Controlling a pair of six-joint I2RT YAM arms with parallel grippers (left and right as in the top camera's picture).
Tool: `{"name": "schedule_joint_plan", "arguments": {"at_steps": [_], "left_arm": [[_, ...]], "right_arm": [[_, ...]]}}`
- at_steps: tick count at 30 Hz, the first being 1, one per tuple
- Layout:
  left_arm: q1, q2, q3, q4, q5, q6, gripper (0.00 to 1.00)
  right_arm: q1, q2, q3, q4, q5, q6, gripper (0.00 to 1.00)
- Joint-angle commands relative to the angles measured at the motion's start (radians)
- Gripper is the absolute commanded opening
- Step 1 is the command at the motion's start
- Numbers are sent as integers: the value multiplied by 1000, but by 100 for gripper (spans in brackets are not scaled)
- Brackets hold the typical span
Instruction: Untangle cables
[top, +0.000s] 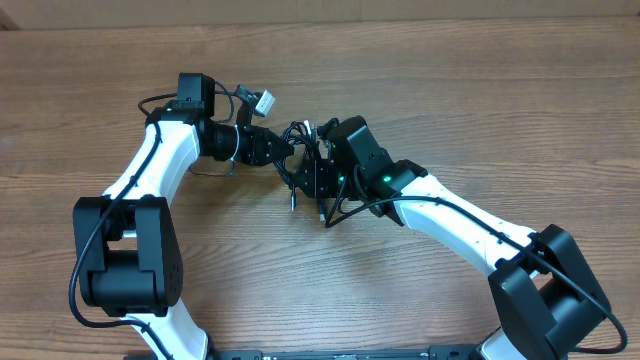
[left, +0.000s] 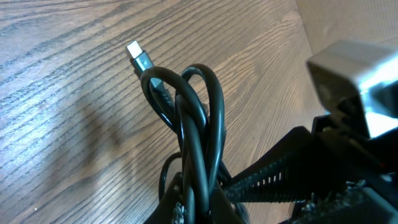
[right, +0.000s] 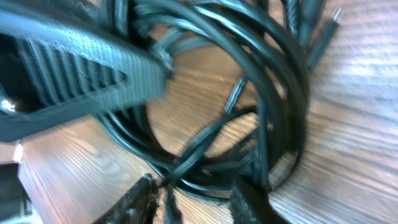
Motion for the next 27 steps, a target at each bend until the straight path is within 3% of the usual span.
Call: {"name": "schedule_joint_plan", "arguments": {"at_steps": [1,12,19,27], "left_arm": [[-6,-9,12,-2,38,-14,4],[-7,-9,12,-2,39,-14,5],[-6,-9,12,-2,42,-17,4],[-6,-9,12,-12,37,-257,4]], "right_arm": [[7,-21,1,-72,-39,4,39],[65,-21,1,-143,-20,3,43],[138,-21,1,-149,237,3,38],[216,-21,1,-149,487,3,36]]}}
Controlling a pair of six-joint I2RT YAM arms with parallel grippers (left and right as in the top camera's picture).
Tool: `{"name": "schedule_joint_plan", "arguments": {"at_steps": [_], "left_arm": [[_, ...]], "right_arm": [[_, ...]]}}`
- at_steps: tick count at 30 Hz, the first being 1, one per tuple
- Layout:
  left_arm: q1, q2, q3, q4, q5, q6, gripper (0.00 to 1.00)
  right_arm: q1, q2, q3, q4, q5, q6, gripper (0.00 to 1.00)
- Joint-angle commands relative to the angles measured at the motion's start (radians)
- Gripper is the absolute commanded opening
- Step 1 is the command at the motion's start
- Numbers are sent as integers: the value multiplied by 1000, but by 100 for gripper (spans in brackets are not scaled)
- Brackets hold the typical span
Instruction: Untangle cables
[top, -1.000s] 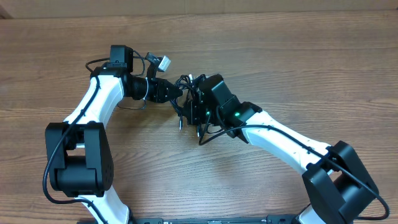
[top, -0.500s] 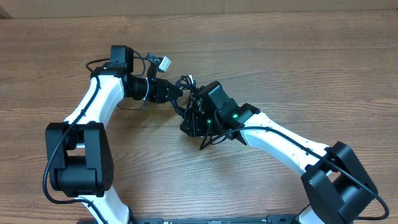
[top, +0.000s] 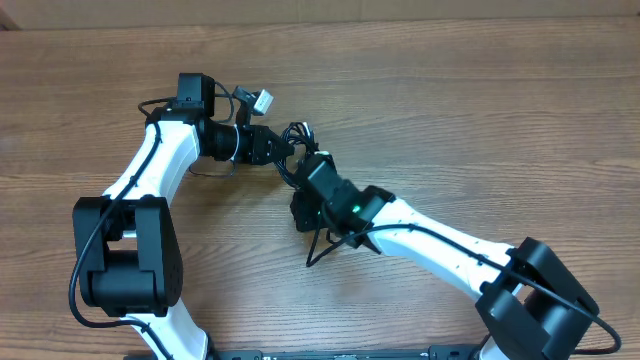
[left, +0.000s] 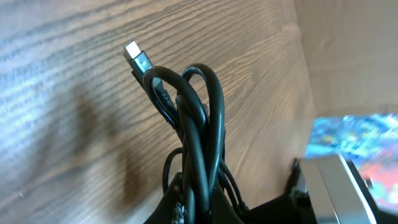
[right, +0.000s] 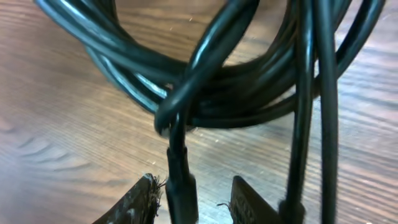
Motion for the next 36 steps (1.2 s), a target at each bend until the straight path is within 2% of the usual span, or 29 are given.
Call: {"name": "schedule_joint_plan", "arguments": {"at_steps": [1,5,9,13,18,22,27,33,36], "left_arm": [[-6,-9,12,-8,35,-130,4],[-6,-9,12,-8,-13,-178,4],[-6,-9,12,-7,-45,-217,4],[-6,-9,12,-7,-48,-217,6],[-6,-9,12,4,-100,-211,4],[-6,-9,12,8,-97,-117,4],[-7,-9,12,-2,26,33,4],[-7,-9,12,-32,130,152,4],[-11,-9,12,-35,144,163,4]], "right_arm": [[18,-21,1,3,156,0,36],[18,-21,1,3,156,-1,30],[18,-21,1,2,155,-1,18],[18,-21,1,2,154,-1,16],[0,-39,2,10,88,0,12],[-54,-56,2,30,-72,-1,11],[-154,-56,2,65,-332,0,10],[-186,-56,2,90,-394,0,6],[-186,-55,2,135,-397,0,5]]}}
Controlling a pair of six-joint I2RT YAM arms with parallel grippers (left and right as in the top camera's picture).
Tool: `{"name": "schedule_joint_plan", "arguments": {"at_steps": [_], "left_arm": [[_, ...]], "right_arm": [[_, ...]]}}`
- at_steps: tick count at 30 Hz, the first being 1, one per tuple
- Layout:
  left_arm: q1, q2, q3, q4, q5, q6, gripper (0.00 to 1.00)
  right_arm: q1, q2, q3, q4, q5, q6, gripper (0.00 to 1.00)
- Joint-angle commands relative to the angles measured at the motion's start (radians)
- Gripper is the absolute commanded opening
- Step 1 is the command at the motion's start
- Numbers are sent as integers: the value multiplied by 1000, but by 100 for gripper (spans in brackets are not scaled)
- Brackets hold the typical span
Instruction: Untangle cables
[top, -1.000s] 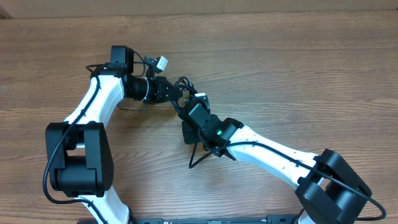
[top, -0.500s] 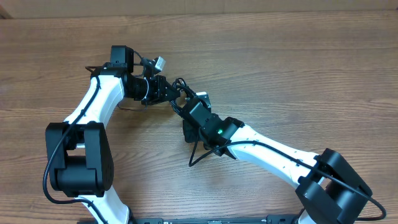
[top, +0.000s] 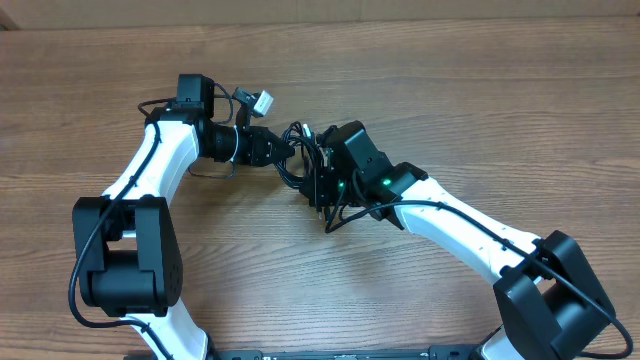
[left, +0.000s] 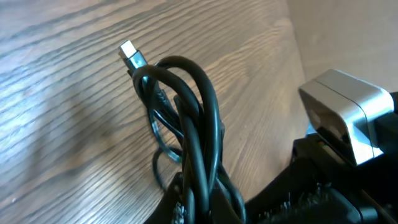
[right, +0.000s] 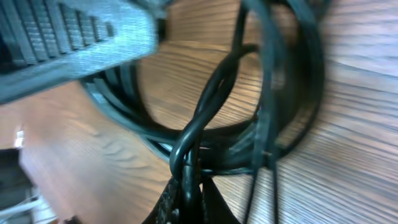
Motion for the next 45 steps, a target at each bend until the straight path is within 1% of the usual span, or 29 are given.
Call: {"name": "schedule_joint_plan", "arguments": {"at_steps": [1,4,8,10,13,14,18,20,21,22,25,27,30,35,37,41,43,44,45], "left_arm": [[-14,-9,12,-14,110,77,4],[-22,-9,12,-14,109,80,4],[-22,-9,12,-14,109,80,4],[-22,-9,12,-14,109,80,4],[-22,-9,12,-13,108,80,4],[-22,-9,12,-13,98,80,4],[-22,-9,12,10,51,101,4],[-22,-9,12,12,10,129,4],[-22,-9,12,6,-32,128,5],[-21,-9,12,6,-29,127,4],[-18,-9,12,14,-7,124,4],[-16,-9,12,18,6,124,4],[-6,-9,12,17,84,133,4],[41,-9,11,3,270,141,4],[62,-9,11,0,319,99,4],[100,-9,11,20,417,-23,4],[114,-9,11,41,478,-122,4],[119,-9,11,49,490,-186,4],[124,-9,11,53,490,-276,4]], "right_arm": [[-3,-30,3,67,-34,0,5],[-3,-27,3,121,-11,0,6],[-13,-28,3,126,14,0,6],[-27,-29,3,125,-27,-1,16],[-60,-35,3,125,-113,-5,26],[-89,-41,3,125,-164,-5,31],[-155,-48,3,100,-274,-4,34],[-187,-48,3,65,-312,-4,34],[-214,-48,3,19,-324,-4,34],[-228,-48,3,-6,-324,-4,34],[-266,-48,3,-66,-323,-4,34],[-307,-48,3,-119,-322,12,36],[-350,-48,3,-164,-311,57,39],[-393,-47,3,-201,-313,145,49],[-393,-47,3,-202,-312,177,52],[-378,-47,3,-196,-315,212,51],[-360,-47,3,-182,-316,209,50],[-351,-47,3,-171,-316,206,50],[-341,-47,3,-156,-316,201,50]]}}
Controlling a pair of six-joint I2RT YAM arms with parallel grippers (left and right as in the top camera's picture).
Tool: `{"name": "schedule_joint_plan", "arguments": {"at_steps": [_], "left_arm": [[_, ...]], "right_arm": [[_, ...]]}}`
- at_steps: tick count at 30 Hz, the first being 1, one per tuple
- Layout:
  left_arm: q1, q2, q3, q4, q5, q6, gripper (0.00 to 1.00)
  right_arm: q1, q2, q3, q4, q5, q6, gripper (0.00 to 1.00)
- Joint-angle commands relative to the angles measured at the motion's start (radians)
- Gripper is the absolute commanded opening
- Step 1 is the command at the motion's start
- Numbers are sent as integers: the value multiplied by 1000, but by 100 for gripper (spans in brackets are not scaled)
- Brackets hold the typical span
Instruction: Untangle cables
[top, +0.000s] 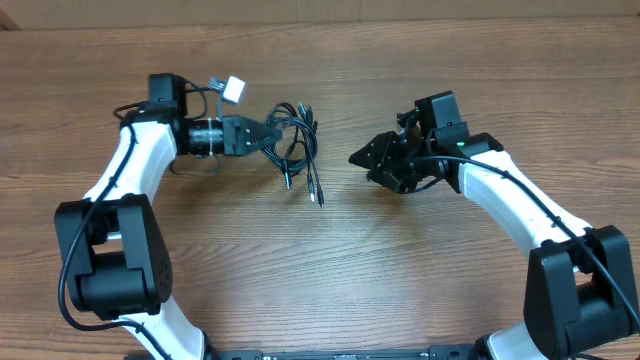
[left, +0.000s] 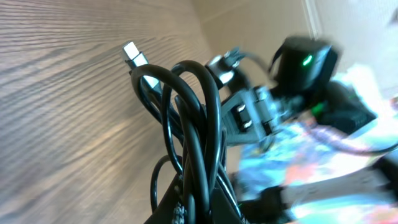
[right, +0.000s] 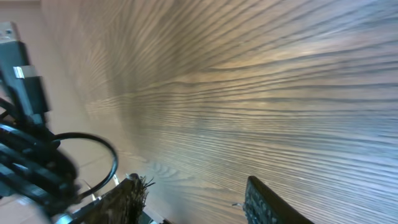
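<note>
A bundle of black cables (top: 296, 138) hangs in loops from my left gripper (top: 264, 134), which is shut on it. Two loose ends (top: 316, 193) trail down toward the table. In the left wrist view the looped bundle (left: 194, 118) rises from between the fingers, a silver USB plug (left: 133, 55) sticking out at its top. My right gripper (top: 362, 159) stands open to the right of the bundle, apart from it. Its fingers (right: 127, 200) hold nothing; the cables (right: 34, 149) show only at the left edge there.
The wooden table (top: 400, 260) spreads all round both arms. A cardboard wall (top: 400, 8) runs along its far edge. My right arm (left: 301, 65) shows blurred behind the bundle in the left wrist view.
My right gripper was shut on a strand at the bundle; now it is open and well off to the right. The left gripper, still holding the bundle, has shifted left.
My left gripper held the bundle throughout. The right gripper was open at the loops, then open round a strand lower down, then shut on a strand. Now it is open, clear of the cables, and the bundle hangs looser with two ends trailing.
</note>
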Motion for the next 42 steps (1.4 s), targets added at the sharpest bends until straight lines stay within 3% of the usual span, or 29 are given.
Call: {"name": "schedule_joint_plan", "arguments": {"at_steps": [1,6,10,15,19,23,28,35,42], "left_arm": [[18,-9,11,13,138,-348,4],[22,-9,11,13,50,-798,4],[22,-9,11,14,-19,-1006,4],[20,-9,11,14,-28,-1131,4],[20,-9,11,14,-28,-1168,4],[20,-9,11,14,-40,-1170,4],[16,-9,11,53,-85,-1117,4],[-18,-9,11,82,-56,-1098,4],[-27,-9,11,81,-50,-1097,4]], "right_arm": [[39,-28,3,43,-13,14,50],[54,-28,3,207,-190,-12,51],[54,-28,3,240,-230,-4,52],[76,-25,3,233,-229,17,52],[109,-24,3,257,-226,59,50],[149,-24,3,283,-193,129,39],[185,-24,3,286,-128,194,33],[239,-24,3,290,16,328,31],[209,-24,3,296,29,332,32]]}}
